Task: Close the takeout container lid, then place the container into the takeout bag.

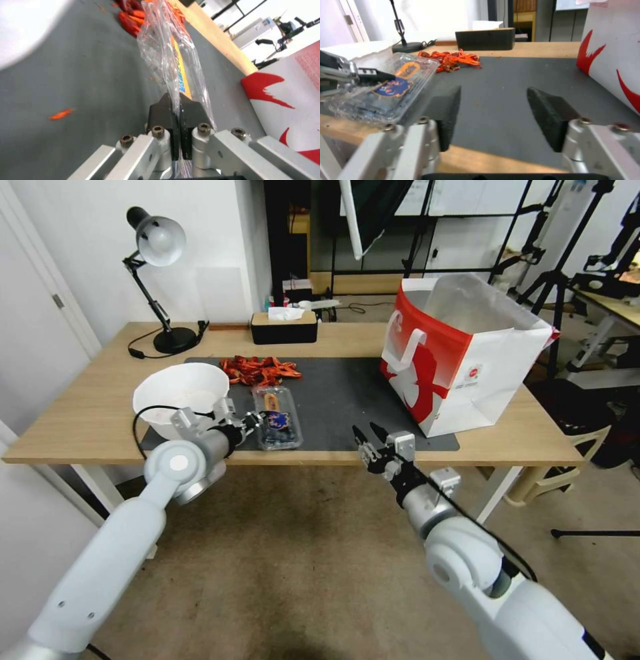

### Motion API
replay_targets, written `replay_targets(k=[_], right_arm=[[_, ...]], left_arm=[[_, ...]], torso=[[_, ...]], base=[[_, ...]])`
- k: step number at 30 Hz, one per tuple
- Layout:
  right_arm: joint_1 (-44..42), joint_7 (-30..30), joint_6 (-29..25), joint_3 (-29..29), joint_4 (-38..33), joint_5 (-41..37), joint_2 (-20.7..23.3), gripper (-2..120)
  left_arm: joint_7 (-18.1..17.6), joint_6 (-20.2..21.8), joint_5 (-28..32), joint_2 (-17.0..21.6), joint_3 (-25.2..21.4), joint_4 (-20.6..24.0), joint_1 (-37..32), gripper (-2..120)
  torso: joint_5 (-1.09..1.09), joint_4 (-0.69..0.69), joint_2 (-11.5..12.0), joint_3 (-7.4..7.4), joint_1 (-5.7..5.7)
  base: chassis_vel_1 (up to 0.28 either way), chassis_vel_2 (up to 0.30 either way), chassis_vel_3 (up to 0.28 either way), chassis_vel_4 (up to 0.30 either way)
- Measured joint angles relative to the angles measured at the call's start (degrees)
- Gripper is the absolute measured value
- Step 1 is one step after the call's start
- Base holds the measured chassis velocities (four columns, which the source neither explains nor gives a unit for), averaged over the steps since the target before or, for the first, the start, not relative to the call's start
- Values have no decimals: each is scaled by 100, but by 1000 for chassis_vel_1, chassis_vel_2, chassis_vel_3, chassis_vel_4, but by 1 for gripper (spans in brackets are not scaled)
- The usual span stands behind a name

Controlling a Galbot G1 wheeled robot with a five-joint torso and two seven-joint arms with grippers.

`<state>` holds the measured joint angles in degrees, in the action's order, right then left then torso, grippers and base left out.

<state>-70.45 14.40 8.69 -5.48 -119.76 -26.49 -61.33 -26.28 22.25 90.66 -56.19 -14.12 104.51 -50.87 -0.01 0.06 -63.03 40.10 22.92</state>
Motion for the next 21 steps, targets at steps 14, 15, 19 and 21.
replay_targets(k=[14, 15, 19, 21], right_arm=[[-1305, 210, -1536, -52, 221, 1174, -389, 100], [-1370, 244, -1664, -48, 259, 1228, -431, 100], [-1518, 310, -1976, -34, 395, 1372, -531, 100], [-1581, 317, -2021, -27, 439, 1410, -562, 100]], left_arm=[[244, -222, 5, -8, 15, 192, 30, 0], [278, -257, 5, -8, 25, 212, 41, 0], [396, -383, -1, -4, 61, 237, 149, 0], [503, -447, -17, 11, 92, 236, 307, 0]], torso=[[1, -6, 0, -1, -1], [0, -5, 0, 0, -1], [1, -6, 0, 0, 0], [0, -5, 0, 0, 0]], base=[[0, 0, 0, 0], [0, 0, 0, 0], [0, 0, 0, 0], [0, 0, 0, 0]])
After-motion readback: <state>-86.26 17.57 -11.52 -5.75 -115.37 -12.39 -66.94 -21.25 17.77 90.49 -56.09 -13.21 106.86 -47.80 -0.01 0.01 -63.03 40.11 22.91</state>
